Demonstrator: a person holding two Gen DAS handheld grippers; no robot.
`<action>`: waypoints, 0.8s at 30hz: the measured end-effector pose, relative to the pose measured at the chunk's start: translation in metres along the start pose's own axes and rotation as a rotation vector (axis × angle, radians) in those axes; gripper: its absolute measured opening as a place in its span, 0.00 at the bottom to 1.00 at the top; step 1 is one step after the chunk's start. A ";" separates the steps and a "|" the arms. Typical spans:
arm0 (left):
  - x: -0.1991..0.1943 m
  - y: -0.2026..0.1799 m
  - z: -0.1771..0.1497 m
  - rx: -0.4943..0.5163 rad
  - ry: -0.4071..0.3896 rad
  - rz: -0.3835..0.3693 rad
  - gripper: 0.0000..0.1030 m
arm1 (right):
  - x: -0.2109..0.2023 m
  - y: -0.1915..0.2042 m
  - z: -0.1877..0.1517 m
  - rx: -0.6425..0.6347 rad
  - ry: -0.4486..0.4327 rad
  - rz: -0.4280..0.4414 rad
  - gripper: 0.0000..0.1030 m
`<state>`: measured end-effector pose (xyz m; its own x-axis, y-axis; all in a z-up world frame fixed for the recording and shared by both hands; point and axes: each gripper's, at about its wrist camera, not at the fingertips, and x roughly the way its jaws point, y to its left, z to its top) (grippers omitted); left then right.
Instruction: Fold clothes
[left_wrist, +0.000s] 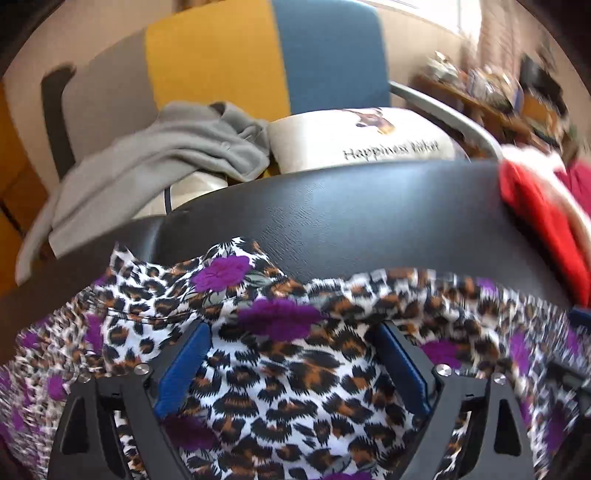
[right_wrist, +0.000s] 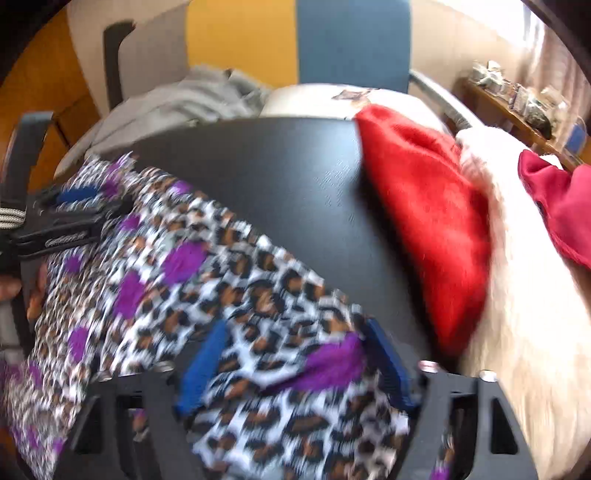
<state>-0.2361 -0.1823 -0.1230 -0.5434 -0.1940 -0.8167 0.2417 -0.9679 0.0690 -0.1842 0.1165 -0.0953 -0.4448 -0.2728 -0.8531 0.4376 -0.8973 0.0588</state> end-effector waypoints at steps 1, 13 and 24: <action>0.001 0.001 0.002 0.016 0.002 -0.001 0.91 | 0.004 0.000 0.003 0.002 -0.011 -0.015 0.97; -0.090 0.124 -0.069 -0.115 -0.017 -0.055 0.54 | -0.088 0.075 -0.017 -0.171 -0.164 0.186 0.94; -0.170 0.205 -0.254 -0.255 0.041 0.021 0.56 | -0.085 0.193 -0.136 -0.314 -0.018 0.306 0.95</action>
<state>0.1103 -0.3072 -0.1156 -0.5045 -0.2018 -0.8395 0.4500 -0.8912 -0.0562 0.0444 0.0140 -0.0815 -0.2702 -0.5183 -0.8114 0.7667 -0.6256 0.1443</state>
